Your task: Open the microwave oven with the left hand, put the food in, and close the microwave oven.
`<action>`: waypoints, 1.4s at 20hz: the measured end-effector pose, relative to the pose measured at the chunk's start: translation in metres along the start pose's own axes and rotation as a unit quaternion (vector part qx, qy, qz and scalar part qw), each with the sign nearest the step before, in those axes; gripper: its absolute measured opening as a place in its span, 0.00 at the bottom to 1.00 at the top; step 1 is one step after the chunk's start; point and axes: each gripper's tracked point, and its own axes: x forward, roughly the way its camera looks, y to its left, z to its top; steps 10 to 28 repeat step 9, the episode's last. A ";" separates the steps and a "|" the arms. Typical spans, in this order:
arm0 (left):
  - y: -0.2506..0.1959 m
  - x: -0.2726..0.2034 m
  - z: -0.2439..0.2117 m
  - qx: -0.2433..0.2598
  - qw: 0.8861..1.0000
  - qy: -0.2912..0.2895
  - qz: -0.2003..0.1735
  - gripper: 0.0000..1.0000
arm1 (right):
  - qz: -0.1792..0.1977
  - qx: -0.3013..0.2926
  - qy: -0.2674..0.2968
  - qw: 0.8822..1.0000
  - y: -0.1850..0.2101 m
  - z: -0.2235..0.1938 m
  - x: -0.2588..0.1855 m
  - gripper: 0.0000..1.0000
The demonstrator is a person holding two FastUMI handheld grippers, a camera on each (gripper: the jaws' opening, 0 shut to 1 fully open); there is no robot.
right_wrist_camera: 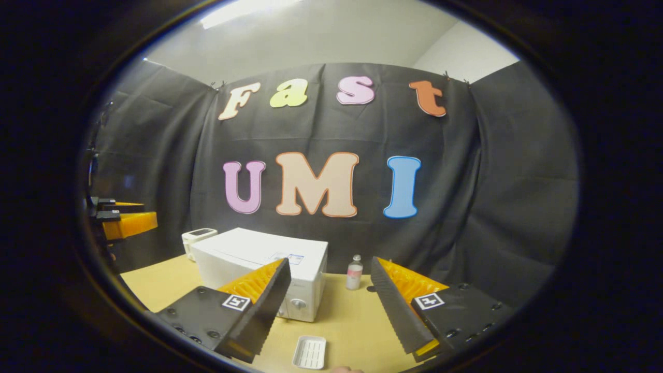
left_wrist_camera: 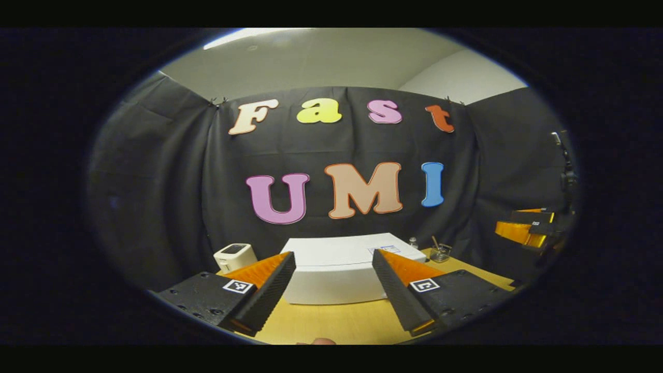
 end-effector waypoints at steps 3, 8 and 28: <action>-0.002 -0.003 -0.003 -0.013 1.000 0.007 -0.001 0.94 | 0.003 0.003 0.003 1.000 0.004 -0.001 -0.004 0.96; -0.001 -0.006 0.003 -0.011 1.000 0.004 0.000 0.94 | 0.007 0.007 0.001 1.000 0.007 0.001 -0.006 0.96; -0.002 -0.008 0.004 -0.006 1.000 0.004 -0.001 0.94 | 0.008 0.006 0.003 1.000 0.007 0.000 -0.007 0.96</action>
